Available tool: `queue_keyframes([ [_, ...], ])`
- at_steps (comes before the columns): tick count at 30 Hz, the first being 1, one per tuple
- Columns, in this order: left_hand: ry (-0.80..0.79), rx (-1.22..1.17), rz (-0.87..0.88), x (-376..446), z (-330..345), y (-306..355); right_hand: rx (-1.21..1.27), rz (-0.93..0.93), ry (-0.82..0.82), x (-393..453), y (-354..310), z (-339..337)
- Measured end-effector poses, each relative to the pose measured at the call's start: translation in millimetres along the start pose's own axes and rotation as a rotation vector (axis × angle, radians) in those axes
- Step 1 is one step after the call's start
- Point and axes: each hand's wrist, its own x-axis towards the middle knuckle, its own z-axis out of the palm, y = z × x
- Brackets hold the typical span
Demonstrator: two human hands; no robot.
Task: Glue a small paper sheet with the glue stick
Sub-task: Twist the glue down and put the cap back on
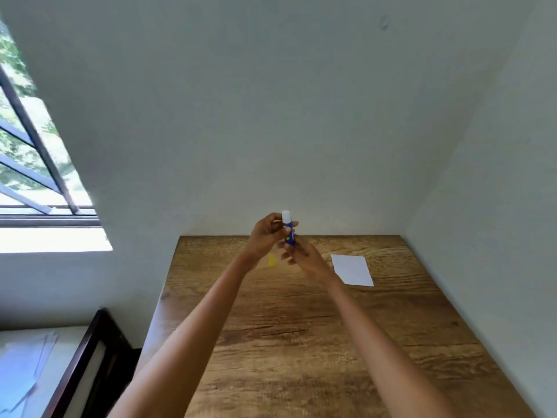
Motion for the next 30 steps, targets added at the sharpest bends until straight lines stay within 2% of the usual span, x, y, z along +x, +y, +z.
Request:
queue_keyframes([
  [3, -0.027, 0.008, 0.048, -17, -15, 30, -0.080, -0.022, -0.048, -9, -34, 8],
  [5, -0.012, 0.007, 0.092, -28, -20, 44, -0.159, -0.046, -0.018, -15, -52, 14],
  [7, 0.047, -0.002, 0.148, -40, -22, 55, -0.281, -0.101, 0.119, -22, -67, 22],
  [10, 0.150, -0.033, 0.210, -54, -16, 68, -0.495, -0.195, 0.426, -33, -80, 39],
  [13, 0.219, -0.024, 0.230, -66, -7, 76, -0.447, -0.266, 0.612, -43, -84, 58],
  [15, 0.213, 0.009, 0.232, -71, -5, 77, -0.366, -0.279, 0.587, -47, -84, 61],
  [19, 0.164, -0.020, 0.239, -77, -12, 81, -0.230, -0.222, 0.210, -58, -91, 47],
  [20, 0.151, -0.025, 0.243, -78, -12, 82, -0.217, -0.201, 0.165, -60, -93, 43],
  [22, 0.140, -0.013, 0.249, -78, -11, 84, -0.255, -0.192, 0.193, -62, -97, 38],
  [26, 0.183, -0.063, 0.247, -72, -2, 86, -0.396, -0.248, 0.348, -59, -99, 41],
  [28, 0.178, -0.069, 0.245, -68, 2, 86, -0.388, -0.274, 0.452, -59, -97, 46],
  [30, 0.168, -0.065, 0.235, -64, 4, 87, -0.358, -0.266, 0.467, -57, -98, 47],
])
